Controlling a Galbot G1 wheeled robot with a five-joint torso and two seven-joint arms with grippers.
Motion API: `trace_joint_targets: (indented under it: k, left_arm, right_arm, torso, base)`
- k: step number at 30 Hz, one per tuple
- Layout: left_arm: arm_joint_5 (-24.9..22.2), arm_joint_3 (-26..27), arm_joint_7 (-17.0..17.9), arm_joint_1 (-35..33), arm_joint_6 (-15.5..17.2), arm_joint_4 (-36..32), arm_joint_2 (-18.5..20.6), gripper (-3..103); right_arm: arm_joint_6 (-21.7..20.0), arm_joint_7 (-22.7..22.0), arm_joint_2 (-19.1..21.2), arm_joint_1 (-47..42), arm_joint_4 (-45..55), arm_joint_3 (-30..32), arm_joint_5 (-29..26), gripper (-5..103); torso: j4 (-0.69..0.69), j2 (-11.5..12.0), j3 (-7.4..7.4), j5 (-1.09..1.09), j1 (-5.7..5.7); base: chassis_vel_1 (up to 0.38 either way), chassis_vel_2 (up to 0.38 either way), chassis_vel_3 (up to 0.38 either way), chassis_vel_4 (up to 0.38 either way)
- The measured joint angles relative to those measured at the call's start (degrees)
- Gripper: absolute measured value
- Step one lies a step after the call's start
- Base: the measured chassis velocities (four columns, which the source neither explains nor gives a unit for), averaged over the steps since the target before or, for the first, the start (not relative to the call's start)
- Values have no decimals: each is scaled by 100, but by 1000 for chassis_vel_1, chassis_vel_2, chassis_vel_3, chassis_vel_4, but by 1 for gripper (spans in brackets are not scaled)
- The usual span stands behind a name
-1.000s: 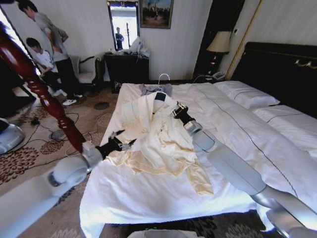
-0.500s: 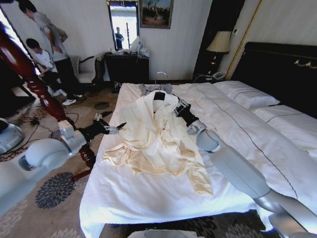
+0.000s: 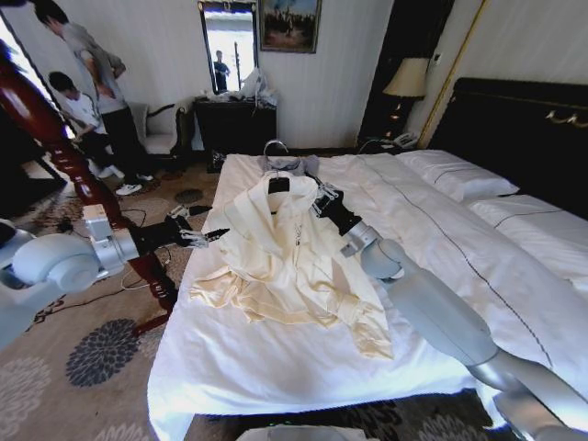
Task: Pick up the clothes from the bed and hang them on the clothes hanger.
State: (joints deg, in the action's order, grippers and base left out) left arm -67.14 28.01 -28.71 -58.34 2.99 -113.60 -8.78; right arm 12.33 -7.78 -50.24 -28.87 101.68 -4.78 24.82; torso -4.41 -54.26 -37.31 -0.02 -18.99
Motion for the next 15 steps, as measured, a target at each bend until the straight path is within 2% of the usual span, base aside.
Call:
trace_joint_targets:
  k: [1, 5, 6, 7, 8, 10, 11, 12, 13, 14, 15]
  left_arm:
    - [44, 8, -68, 14, -29, 42, -11, 69]
    - [166, -52, -205, 120, -101, 171, -60, 61]
    - [197, -309, -221, 322, -111, 239, -172, 63]
    - [197, -309, -221, 322, -111, 239, -172, 63]
    - [229, -620, -225, 525, -109, 308, -307, 63]
    - [265, -1442, -179, 1099, -58, 481, -669, 66]
    - [269, -1955, -129, 1578, -11, 587, -906, 66]
    - [272, -2561, -53, 2318, 56, 734, -1199, 69]
    - [291, -2875, -18, 2760, 81, 832, -1378, 70]
    - [291, -2875, -18, 2760, 81, 832, -1378, 70]
    - [330, -3135, 15, 3164, 99, 959, -1553, 71]
  right_arm:
    - [-2, 3, 7, 0, -1, -8, 10, 22]
    - [-29, 19, -10, 37, 23, -81, 46, 22]
    - [-31, 30, -20, 80, 55, -111, 77, 22]
    - [-31, 30, -20, 80, 55, -111, 77, 22]
    - [-24, 39, -18, 104, 75, -118, 102, 22]
    - [-2, 56, 14, 132, 100, -118, 135, 22]
    - [12, 61, 36, 136, 116, -115, 133, 22]
    - [32, 60, 51, 148, 154, -101, 112, 22]
    - [33, 61, 60, 165, 162, -95, 100, 22]
    - [33, 61, 60, 165, 162, -95, 100, 22]
    - [33, 63, 71, 173, 176, -98, 81, 22]
  torso:
    - [-1, 0, 0, 1, 0]
    - [-2, 0, 0, 4, 0]
    - [0, 0, 1, 8, 1]
    - [0, 0, 1, 8, 1]
    - [2, 0, 1, 8, 1]
    - [5, 0, 0, -7, 1]
    - [4, 0, 0, -11, 1]
    - [0, 1, -1, -2, 0]
    - [-6, 0, 0, 4, 0]
    - [-6, 0, 0, 4, 0]
    - [-7, 1, -1, 5, 0]
  base:
    - [0, 0, 0, 0]
    - [0, 0, 0, 0]
    - [0, 0, 0, 0]
    - [0, 0, 0, 0]
    - [0, 0, 0, 0]
    - [0, 0, 0, 0]
    - [0, 0, 0, 0]
    - [0, 0, 0, 0]
    - [0, 0, 0, 0]
    - [0, 0, 0, 0]
    - [0, 0, 0, 0]
